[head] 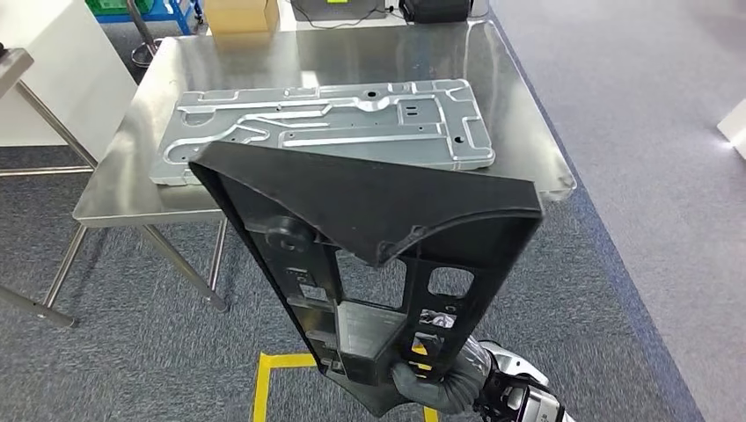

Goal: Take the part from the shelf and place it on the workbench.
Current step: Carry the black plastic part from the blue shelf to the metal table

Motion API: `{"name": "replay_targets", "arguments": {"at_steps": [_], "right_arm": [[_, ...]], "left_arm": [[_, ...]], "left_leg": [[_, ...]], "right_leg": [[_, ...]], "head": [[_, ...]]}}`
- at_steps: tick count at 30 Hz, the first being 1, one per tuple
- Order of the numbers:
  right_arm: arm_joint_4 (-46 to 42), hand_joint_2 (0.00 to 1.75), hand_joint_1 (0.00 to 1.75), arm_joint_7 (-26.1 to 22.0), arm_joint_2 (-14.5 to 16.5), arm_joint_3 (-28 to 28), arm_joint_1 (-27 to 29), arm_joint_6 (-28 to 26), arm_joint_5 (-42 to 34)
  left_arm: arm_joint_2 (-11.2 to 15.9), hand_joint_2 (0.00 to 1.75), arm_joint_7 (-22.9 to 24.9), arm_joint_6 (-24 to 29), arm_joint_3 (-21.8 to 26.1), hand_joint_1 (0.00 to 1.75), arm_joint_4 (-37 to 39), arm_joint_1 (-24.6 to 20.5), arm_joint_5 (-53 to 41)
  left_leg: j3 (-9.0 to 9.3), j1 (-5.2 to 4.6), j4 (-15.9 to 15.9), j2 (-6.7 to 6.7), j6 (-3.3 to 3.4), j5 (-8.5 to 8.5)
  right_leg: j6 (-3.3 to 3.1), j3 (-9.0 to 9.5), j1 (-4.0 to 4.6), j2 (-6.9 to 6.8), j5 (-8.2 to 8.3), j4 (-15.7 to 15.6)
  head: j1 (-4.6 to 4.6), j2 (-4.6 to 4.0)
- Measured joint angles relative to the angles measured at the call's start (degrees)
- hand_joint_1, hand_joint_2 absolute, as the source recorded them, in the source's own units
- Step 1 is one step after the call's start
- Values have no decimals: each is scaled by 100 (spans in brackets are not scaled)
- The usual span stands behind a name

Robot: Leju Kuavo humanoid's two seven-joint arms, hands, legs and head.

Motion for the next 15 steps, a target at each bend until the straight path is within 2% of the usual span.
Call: {"name": "replay_targets", "arguments": {"at_steps": [1,2,4,6,7,8,10,11,12,13,15], "right_arm": [[2,175,175,1,4,0,0,1,-2],[3,175,175,2,9,0,-1,1,-5],[2,175,175,3,20,0,-4,3,-11],[-3,175,175,-1,27,0,-15,3,-12],[-4,175,175,-3,28,-1,-25,1,-9],[-5,175,175,-5,28,-1,-31,-1,-5],[-3,175,175,-5,28,-3,-26,-5,1],[-2,175,175,-5,28,-4,-18,-7,1],[-1,175,175,-5,28,-4,-12,-8,2],[-1,175,175,-11,28,-4,-9,-10,4],[-1,175,175,-54,28,-4,-5,-37,23]], "left_arm": [[2,175,0,-1,2,0,0,-1,-1],[4,175,-1,-3,4,0,0,-3,-1],[8,175,-3,-7,8,0,0,-5,-2],[11,175,-8,-10,9,0,-1,-12,-2],[13,175,-12,-10,10,0,-1,-21,-2],[14,175,-15,-11,11,0,-1,-29,-2],[17,175,-20,-12,14,0,-1,-34,-2],[17,175,-21,-12,16,0,-1,-31,-2],[17,175,-21,-13,19,0,0,-27,-2],[16,175,-22,-13,22,0,0,-22,-2],[15,175,-28,-13,27,0,1,-20,-1]], "left_leg": [[49,-20,-253,11,23,205],[84,-43,-407,19,47,340],[148,-76,-497,16,105,323],[272,-60,-559,3,183,308],[338,-49,-581,-1,214,292],[386,-39,-595,-2,235,272],[453,-36,-599,-4,254,205],[496,-35,-599,-7,252,164],[550,-34,-599,-12,245,119],[616,-32,-599,-16,232,72],[752,-28,-599,-21,193,-30]], "right_leg": [[22,50,2,3,-50,-5],[52,82,-1,5,-92,-20],[130,135,-7,13,-107,-3],[187,139,-18,7,-129,157],[202,48,-24,5,-189,344],[218,-123,-32,4,-292,629],[260,-616,-46,4,-549,1311],[280,-823,-56,3,-609,1527],[296,-945,-62,2,-556,1563],[303,-961,-65,1,-374,1395],[280,-793,-61,-3,187,681]], "head": [[3,0],[7,0],[9,0],[15,0],[21,0],[28,0],[36,0],[37,0],[37,0],[38,0],[39,0]]}}
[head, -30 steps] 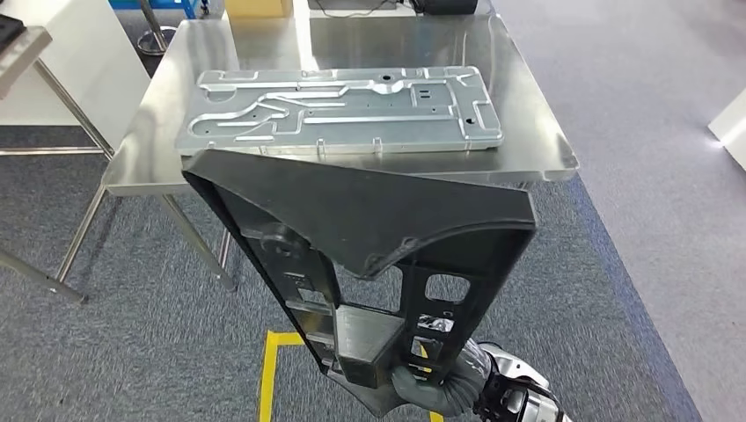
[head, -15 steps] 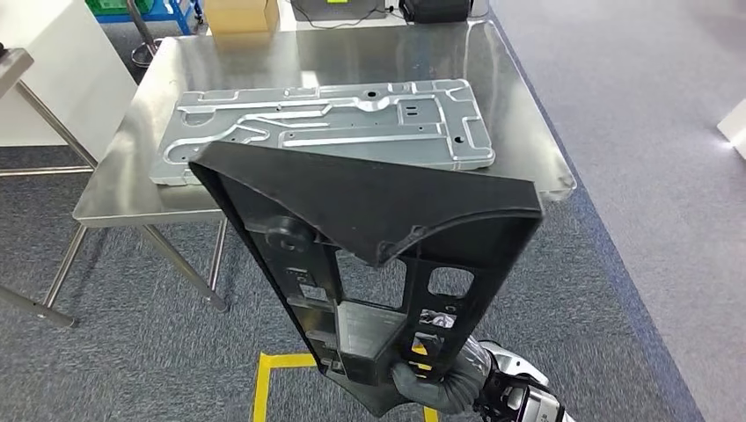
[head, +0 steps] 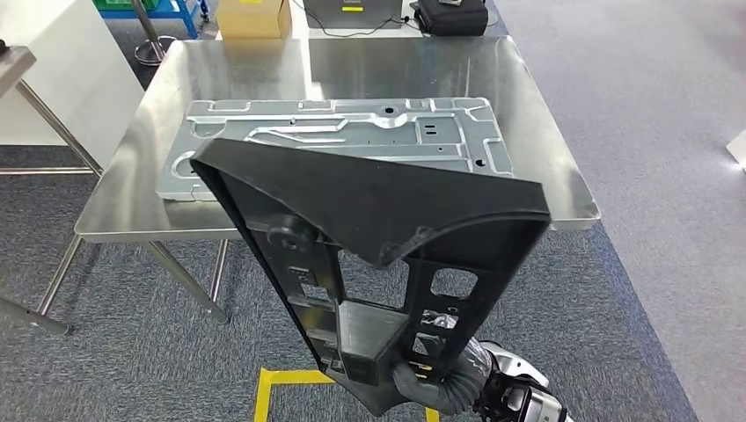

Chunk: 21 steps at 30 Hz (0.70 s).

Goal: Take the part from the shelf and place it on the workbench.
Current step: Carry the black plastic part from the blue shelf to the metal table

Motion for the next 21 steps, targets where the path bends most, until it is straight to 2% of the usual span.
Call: {"name": "replay_targets", "arguments": {"at_steps": [1,2,4,5,7,8,10,11,12,13,15,16,18,19,21], "right_arm": [[-1,175,175,-27,0,-1,6,-27,18],[-5,175,175,-49,0,-3,17,-61,38],[-23,175,175,-62,-3,-16,46,-119,66],[-39,175,175,-62,-5,-22,57,-134,72],[-73,175,175,-64,-7,-29,58,-157,75],[-96,175,175,-66,-7,-33,55,-177,76],[-156,175,175,-67,-13,-54,54,-253,84],[-195,175,175,-67,-19,-79,54,-298,86],[-237,175,175,-67,-25,-116,52,-337,89],[-279,175,175,-68,-29,-168,45,-362,90],[-351,175,175,-68,-33,-310,19,-378,100],[-376,175,175,-68,-33,-394,5,-374,109],[-408,175,175,-69,-34,-568,-23,-365,133],[-419,175,175,-69,-35,-649,-32,-372,150],[-440,175,175,-69,-40,-795,-47,-430,208]], "left_arm": [[-1,175,-7,0,2,0,0,-4,3],[-1,175,-15,0,5,0,0,-11,6],[-1,175,-33,0,9,0,0,-18,12],[-1,175,-39,0,10,0,0,-19,13],[-1,175,-47,-1,12,0,0,-26,14],[-2,175,-51,-2,13,0,0,-35,15],[-3,175,-63,-3,19,0,0,-43,21],[-3,175,-68,-4,26,0,0,-35,29],[-3,175,-71,-4,36,0,0,-23,42],[-3,175,-73,-4,48,0,0,-13,55],[-3,175,-70,-2,70,0,0,-4,87],[-2,175,-66,1,81,0,0,-5,99],[0,175,-59,9,100,0,0,-4,115],[1,175,-58,14,107,0,0,-1,116],[1,175,-71,19,113,0,0,-1,124]], "left_leg": [[50,-4,2,-7,-26,-45],[75,-8,-8,-11,-62,-87],[134,-20,7,-18,-141,-114],[155,-19,24,-12,-178,-132],[111,-11,247,6,-222,-217],[-27,-4,502,14,-237,-316],[-456,4,1163,21,-261,-571],[-663,8,1408,22,-269,-666],[-797,11,1488,22,-270,-668],[-844,13,1386,22,-260,-553],[-732,13,756,27,-215,-30],[-662,-1,458,32,-191,148],[-570,-34,150,39,-134,257],[-544,-46,137,36,-103,209],[-423,-36,70,29,-24,274]], "right_leg": [[-29,83,14,-6,132,-302],[-69,140,31,-10,194,-496],[-161,188,49,-9,150,-596],[-206,235,41,-1,191,-624],[-283,350,25,-1,193,-664],[-310,400,21,-5,171,-675],[-340,458,29,-12,107,-676],[-341,489,32,-9,72,-676],[-340,529,35,-3,33,-676],[-334,581,38,2,-9,-676],[-309,698,42,7,-102,-678],[-286,749,49,7,-144,-674],[-215,813,56,12,-213,-661],[-175,843,61,15,-222,-640],[-108,888,52,14,-243,-552]], "head": [[0,0],[-1,0],[-5,0],[-7,0],[-16,0],[-23,0],[-37,0],[-35,0],[-37,0],[-37,0],[-35,0],[-34,0],[-32,0],[-31,0],[-28,0]]}}
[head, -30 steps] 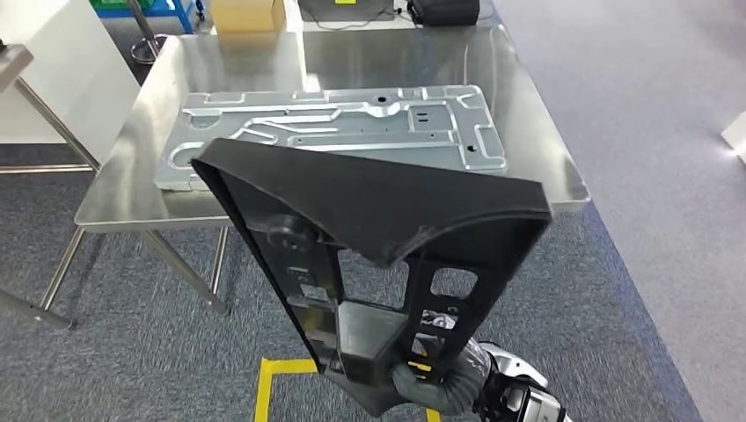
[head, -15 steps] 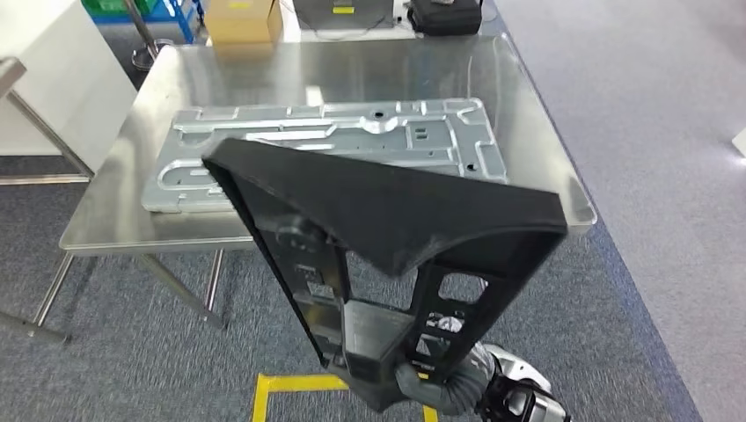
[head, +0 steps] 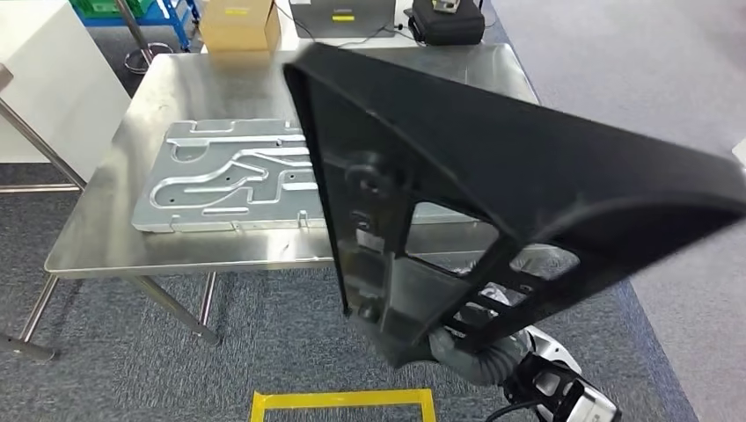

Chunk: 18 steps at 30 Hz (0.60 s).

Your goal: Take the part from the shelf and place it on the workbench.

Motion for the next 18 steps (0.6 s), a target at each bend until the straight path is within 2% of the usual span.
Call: {"name": "replay_targets", "arguments": {"at_steps": [2,5,6,7,9,10,11,13,15,17,18], "right_arm": [[5,175,175,9,-12,-152,-51,-110,97],[108,175,175,139,-43,-480,-212,-317,314],[181,175,175,231,-54,-604,-283,-400,423],[285,175,175,338,-64,-725,-378,-514,580],[622,175,175,562,-104,-955,-694,-878,1054],[859,175,175,669,-152,-1059,-923,-1110,1339],[1141,175,175,787,-226,-1147,-1193,-1351,1651],[1773,175,175,1084,-418,-1245,-1821,-1790,2363],[2521,175,175,1441,-575,-1224,-2535,-2090,3226],[3362,175,175,1780,-632,-1072,-3332,-2184,4056],[3809,175,175,1931,-623,-934,-3740,-2186,4428]], "left_arm": [[0,175,-33,-1,10,0,0,-20,12],[1,175,-79,-13,34,0,0,-39,26],[1,175,-86,-17,39,0,0,-40,26],[1,175,-93,-22,41,0,0,-37,23],[-2,175,-118,-32,43,0,0,-34,4],[-3,175,-139,-43,43,0,1,-39,-12],[-3,175,-162,-60,42,0,1,-50,-32],[0,175,-204,-99,40,0,2,-68,-80],[17,175,-239,-131,39,0,3,-76,-133],[32,175,-267,-151,35,0,5,-96,-172],[34,175,-274,-156,33,0,7,-111,-186]], "left_leg": [[102,15,-39,1,54,1],[139,11,-46,-4,99,-54],[161,8,-46,-8,102,-81],[194,8,-45,-12,100,-112],[279,7,-47,-17,84,-178],[312,3,-47,-17,71,-203],[317,1,-49,-19,50,-218],[300,-13,-37,-22,-3,-216],[289,-29,20,-21,-68,-229],[156,-21,310,-16,-142,-371],[-9,-5,605,-13,-177,-507]], "right_leg": [[49,-146,-15,-4,-125,325],[117,-765,-37,-7,-495,1190],[126,-924,-40,-7,-508,1316],[125,-994,-40,-7,-388,1256],[91,-885,-35,-7,163,631],[70,-812,-17,-6,350,315],[40,-763,3,0,449,80],[-28,-761,39,9,488,-57],[-91,-720,9,10,598,-127],[-131,-666,-28,2,602,-171],[-144,-654,-32,-4,597,-182]], "head": [[15,0],[26,0],[25,0],[26,0],[26,0],[21,0],[20,0],[17,0],[21,0],[18,0],[17,0]]}}
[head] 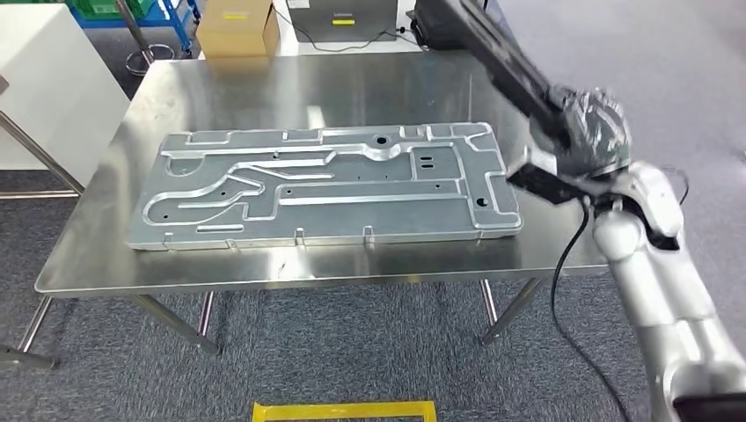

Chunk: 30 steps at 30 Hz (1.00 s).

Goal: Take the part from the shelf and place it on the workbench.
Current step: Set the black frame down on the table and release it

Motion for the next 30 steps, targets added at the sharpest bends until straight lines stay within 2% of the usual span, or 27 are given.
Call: {"name": "replay_targets", "arguments": {"at_steps": [2,3,4,5,7,8,9,11,13,14,15,17,18,19,20,22,24,26,28,30], "right_arm": [[898,175,175,267,66,369,-722,-2,707],[1275,175,175,358,125,555,-973,-5,989],[1619,175,175,426,206,737,-1172,-5,1227],[1944,175,175,466,314,925,-1346,3,1433],[2537,175,175,499,555,1325,-1674,29,1753],[2785,175,175,486,670,1518,-1809,47,1868],[2979,175,175,460,771,1683,-1899,69,1945],[3280,175,175,327,979,1951,-1978,118,2015],[3493,175,175,154,1158,2164,-1983,144,2019],[3573,175,175,74,1241,2250,-1981,141,1998],[3645,175,175,-1,1324,2324,-1973,125,1962],[3786,175,175,-139,1481,2434,-1927,84,1846],[3855,175,175,-204,1546,2471,-1875,63,1773],[3917,175,175,-267,1612,2499,-1802,45,1686],[3967,175,175,-318,1679,2518,-1721,26,1595],[4045,175,175,-369,1809,2539,-1578,-23,1434],[4110,175,175,-374,1924,2545,-1488,-74,1321],[4173,175,175,-385,2024,2546,-1374,-103,1222],[4225,175,175,-407,2092,2546,-1203,-120,1136],[4279,175,175,-433,2130,2546,-1047,-163,1072]], "left_arm": [[3,175,-3,-12,-3,0,0,-24,-19],[4,175,-3,-22,-3,0,0,-26,-28],[4,175,-3,-34,-4,0,0,-21,-37],[5,175,-4,-48,-5,0,0,-15,-45],[10,175,-9,-69,-13,0,1,-16,-61],[14,175,-15,-77,-22,0,1,-24,-74],[17,175,-20,-83,-33,0,2,-26,-91],[22,175,-28,-103,-58,0,2,-20,-135],[26,175,-32,-136,-84,0,2,-19,-173],[26,175,-34,-155,-99,0,2,-30,-190],[28,175,-37,-169,-116,0,2,-45,-205],[36,175,-47,-189,-149,0,2,-72,-236],[41,175,-56,-196,-165,0,2,-78,-245],[46,175,-67,-204,-179,0,3,-80,-252],[50,175,-79,-212,-192,0,3,-78,-262],[55,175,-103,-226,-215,0,7,-75,-279],[56,175,-134,-230,-232,0,16,-87,-285],[61,175,-189,-230,-239,0,23,-101,-285],[67,175,-249,-228,-243,0,24,-108,-285],[67,175,-306,-225,-249,0,27,-107,-290]], "left_leg": [[-445,24,718,4,-42,-262],[-611,34,929,5,-54,-287],[-691,43,946,7,-61,-201],[-664,53,736,8,-68,8],[-459,66,-3,18,-62,534],[-364,58,-344,25,-40,673],[-309,48,-546,31,-8,751],[-277,30,-662,32,54,735],[-246,55,-681,27,101,765],[-225,66,-703,26,127,763],[-199,76,-722,26,153,757],[-157,72,-727,20,198,720],[-130,70,-727,12,209,701],[-98,70,-726,0,212,677],[-62,69,-725,-12,207,652],[8,60,-722,-30,185,599],[34,36,-717,-31,146,556],[40,29,-727,-23,96,537],[68,31,-739,-19,39,508],[-10,34,-513,-7,-14,339]], "right_leg": [[-20,11,0,-2,-21,0],[-23,26,1,-5,-37,0],[-23,45,1,-8,-56,3],[-18,68,-2,-7,-77,9],[6,109,-3,1,-124,21],[27,111,2,4,-142,28],[51,108,9,3,-157,29],[105,100,23,-3,-175,19],[160,96,19,-9,-231,48],[183,35,15,-12,-312,181],[205,-92,6,-14,-439,436],[235,-507,-5,-15,-731,1214],[245,-703,-8,-16,-800,1540],[246,-820,-9,-16,-761,1685],[237,-835,-9,-16,-620,1619],[174,-582,7,-17,-133,900],[102,-298,49,-19,152,211],[63,-219,88,-16,154,24],[26,-176,70,-15,157,-41],[-22,-99,30,-29,161,-118]], "head": [[-2,0],[-2,0],[-1,0],[-1,0],[-1,0],[-3,0],[0,0],[-1,0],[-1,0],[1,0],[2,0],[5,0],[6,0],[7,0],[7,0],[8,0],[4,0],[-1,0],[-1,0],[-14,0]]}}
